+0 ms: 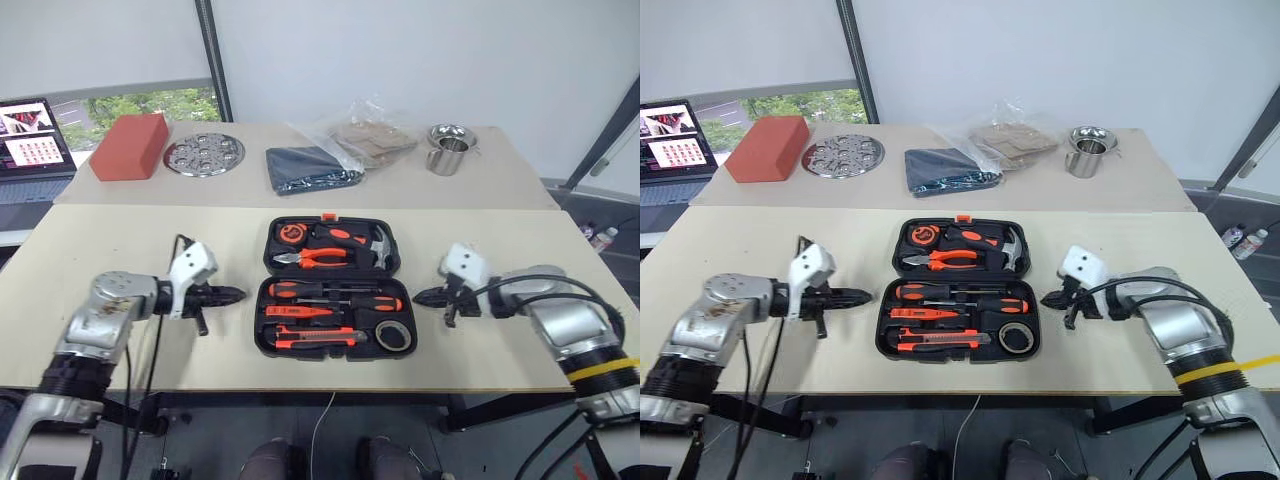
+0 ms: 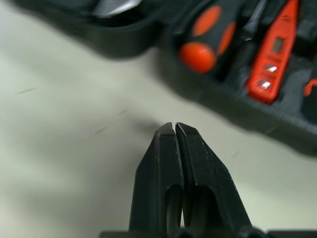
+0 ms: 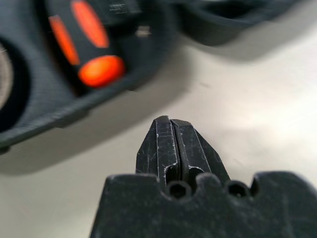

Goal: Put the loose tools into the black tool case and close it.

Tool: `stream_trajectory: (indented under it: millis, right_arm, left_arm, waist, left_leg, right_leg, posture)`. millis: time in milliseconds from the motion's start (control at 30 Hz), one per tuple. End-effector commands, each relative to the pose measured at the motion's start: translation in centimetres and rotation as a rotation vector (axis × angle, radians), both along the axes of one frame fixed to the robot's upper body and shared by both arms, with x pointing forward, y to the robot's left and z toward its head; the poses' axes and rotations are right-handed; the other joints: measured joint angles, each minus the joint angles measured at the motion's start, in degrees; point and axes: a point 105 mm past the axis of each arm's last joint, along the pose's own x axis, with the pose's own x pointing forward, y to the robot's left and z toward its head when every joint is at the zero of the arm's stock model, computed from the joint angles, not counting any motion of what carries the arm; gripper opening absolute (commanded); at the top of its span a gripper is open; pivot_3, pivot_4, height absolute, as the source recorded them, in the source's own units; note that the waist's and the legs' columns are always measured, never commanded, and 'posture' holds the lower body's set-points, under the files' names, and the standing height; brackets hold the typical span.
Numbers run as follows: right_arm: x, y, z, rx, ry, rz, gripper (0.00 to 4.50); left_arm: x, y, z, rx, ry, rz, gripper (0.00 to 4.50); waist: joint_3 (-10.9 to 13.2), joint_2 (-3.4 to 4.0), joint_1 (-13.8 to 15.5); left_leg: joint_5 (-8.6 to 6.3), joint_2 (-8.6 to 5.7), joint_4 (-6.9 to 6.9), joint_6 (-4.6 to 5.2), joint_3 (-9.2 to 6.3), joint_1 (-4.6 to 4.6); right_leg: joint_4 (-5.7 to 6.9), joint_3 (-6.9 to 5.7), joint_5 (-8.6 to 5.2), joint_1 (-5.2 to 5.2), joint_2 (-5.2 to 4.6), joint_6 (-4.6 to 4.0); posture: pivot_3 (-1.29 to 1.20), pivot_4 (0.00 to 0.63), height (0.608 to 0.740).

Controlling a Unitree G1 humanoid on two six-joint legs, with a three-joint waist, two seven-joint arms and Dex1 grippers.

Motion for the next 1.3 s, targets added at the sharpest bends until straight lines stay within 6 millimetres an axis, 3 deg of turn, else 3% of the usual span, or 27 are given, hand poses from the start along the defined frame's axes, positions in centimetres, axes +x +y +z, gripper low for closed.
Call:
stream_trajectory:
  millis: [33,267,433,600,633,733,833,900,1000,1100,1300]
  right_arm:
    - [-1.5,1.9,1.9,0.021,-0.027,0.156,0.0]
    - [-5.0,2.9,1.2,0.024,0.034,0.254,0.0]
    - [-5.8,2.6,0.4,0.026,0.044,0.222,0.0]
    - [-5.7,1.2,-0.1,-0.009,0.028,0.136,0.0]
    - [-5.5,0.0,0.2,-0.009,0.033,0.073,0.0]
    - [-5.3,-2.6,1.6,0.047,0.074,-0.074,0.77]
    - [-4.3,-3.4,4.2,0.245,0.115,-0.21,1.78]
    - [-3.4,-3.3,5.5,0.346,0.14,-0.267,2.47]
    - [-2.2,-2.7,6.5,0.422,0.17,-0.311,3.46]
    - [1.7,-1.6,6.4,0.477,0.183,-0.435,4.47]
    - [5.6,0.2,5.1,0.493,0.246,-0.56,4.47]
  left_arm:
    - [-1.3,-1.4,1.2,-0.011,0.005,-0.113,0.02]
    - [-4.4,-1.2,0.3,0.018,0.109,-0.219,0.02]
    - [-5.2,-0.8,-0.3,0.025,0.136,-0.22,0.02]
    - [-4.4,0.6,-1.2,0.094,0.103,-0.152,0.02]
    - [-3.6,1.9,-1.4,0.118,0.095,-0.079,0.02]
    - [-2.2,5.1,-1.1,0.111,0.116,0.079,0.69]
    - [-0.1,6.0,1.6,-0.091,0.171,0.25,1.72]
    - [1.6,6.1,3.2,-0.226,0.214,0.35,2.41]
    - [3.3,5.9,4.0,-0.297,0.241,0.433,3.39]
    - [5.6,3.8,4.3,-0.382,0.322,0.488,4.44]
    - [7.6,0.3,3.9,-0.361,0.344,0.462,4.44]
  waist:
    - [0.0,0.0,-0.28]
    - [0.0,0.01,-0.55]
    - [0.0,0.0,-0.53]
    - [0.0,0.0,-0.41]
    - [0.0,0.0,-0.37]
    - [0.0,0.01,-0.02]
    - [0.0,-0.02,0.11]
    - [0.07,-0.13,0.1]
    - [0.07,-0.19,0.2]
    - [0.02,-0.28,0.16]
    - [0.0,-0.3,-0.17]
  left_leg:
    - [0.0,0.0,-0.01,0.0,-0.01,0.0]
    - [-0.01,0.01,-0.18,-0.01,-0.04,0.04]
    - [-0.01,0.01,-0.2,-0.02,-0.05,0.11]
    - [-0.02,0.01,-0.18,-0.03,-0.07,0.14]
    - [-0.02,0.01,-0.18,-0.04,-0.08,0.14]
    - [-0.02,0.01,-0.17,-0.03,-0.09,0.15]
    - [-0.01,0.05,-0.15,-0.04,-0.11,0.15]
    - [0.04,0.09,-0.11,-0.12,-0.14,0.19]
    - [0.17,0.08,-0.09,-0.23,-0.22,0.21]
    - [0.16,0.05,-0.07,-0.15,-0.18,0.3]
    - [0.22,-0.01,0.04,-0.13,-0.07,-0.29]
  right_leg:
    - [0.0,0.0,0.0,-0.01,0.0,0.0]
    - [0.01,-0.01,-0.07,-0.05,-0.02,0.04]
    - [-0.01,0.0,-0.1,0.0,-0.04,0.03]
    - [0.02,0.04,-0.11,0.0,-0.11,0.01]
    - [0.02,0.04,-0.12,0.0,-0.11,0.0]
    - [0.06,0.04,-0.12,0.0,-0.13,-0.02]
    - [0.04,0.01,-0.05,0.01,-0.13,-0.12]
    - [0.06,0.0,-0.06,0.02,-0.1,-0.03]
    - [0.07,-0.02,0.02,0.08,-0.07,0.08]
    - [0.19,0.02,0.17,0.16,-0.05,-0.17]
    - [0.4,-0.07,0.23,-0.3,0.12,-0.24]
  posture:
    - [0.0,0.15,0.734]
    - [0.0,0.15,0.734]
    - [0.0,0.15,0.734]
    - [0.0,0.15,0.734]
    - [0.0,0.15,0.734]
    - [0.0,0.15,0.734]
    - [0.0,0.15,0.734]
    - [0.0,0.15,0.734]
    - [0.0,0.15,0.734]
    - [0.0,0.15,0.734]
    - [0.0,0.15,0.734]
